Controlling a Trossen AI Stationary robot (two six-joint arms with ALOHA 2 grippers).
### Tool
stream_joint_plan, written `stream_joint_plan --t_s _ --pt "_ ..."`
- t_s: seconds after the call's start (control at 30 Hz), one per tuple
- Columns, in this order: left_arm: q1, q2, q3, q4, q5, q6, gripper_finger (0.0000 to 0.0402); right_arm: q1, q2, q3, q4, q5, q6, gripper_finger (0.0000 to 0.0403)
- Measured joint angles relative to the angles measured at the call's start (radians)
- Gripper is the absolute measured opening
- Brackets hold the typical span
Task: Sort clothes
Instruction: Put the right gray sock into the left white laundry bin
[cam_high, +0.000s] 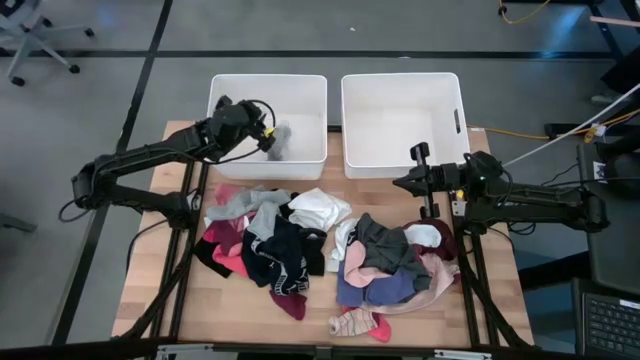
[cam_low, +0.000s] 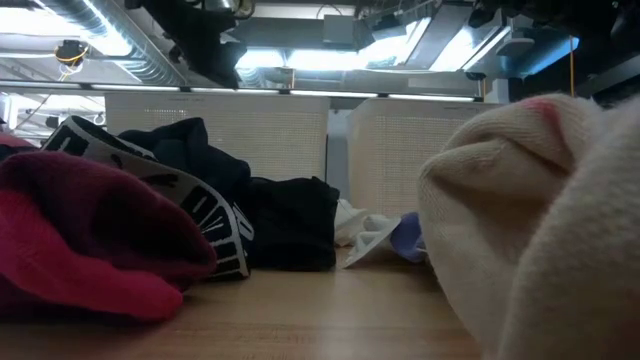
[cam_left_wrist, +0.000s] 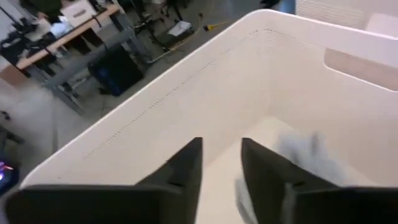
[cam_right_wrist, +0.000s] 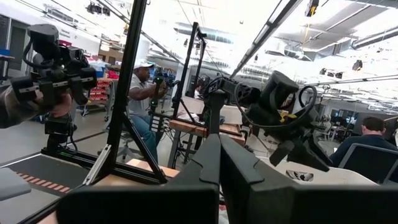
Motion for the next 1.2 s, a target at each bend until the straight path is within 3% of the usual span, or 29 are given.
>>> stream_joint_plan --t_s 0.23,0.4,0.5,0.87,1.2 --pt "-0.02 -0.003 0.063 -0.114 0.046 -0.068 0.019 0.0 0.0 0.0 -0.001 0.0 0.0 0.0005" --pt "-0.104 -0.004 0.094 -0.106 0.213 -0.078 0.0197 0.0 0.0 0.0 -0.001 0.0 0.0 0.0005" --pt "-0.184 -0.004 0.094 -0.089 0.263 -0.096 0.0198 0.0 0.0 0.0 -0.001 0.0 0.0 0.0005" --pt "-0.47 -0.004 0.094 -0.246 0.27 -0.268 0.0198 0.0 0.0 0.0 -0.004 0.0 0.0 0.0005" --pt "-0.598 0.001 0.061 -0.462 0.269 -0.56 0.0198 0.0 0.0 0.0 -0.004 0.0 0.0 0.0005"
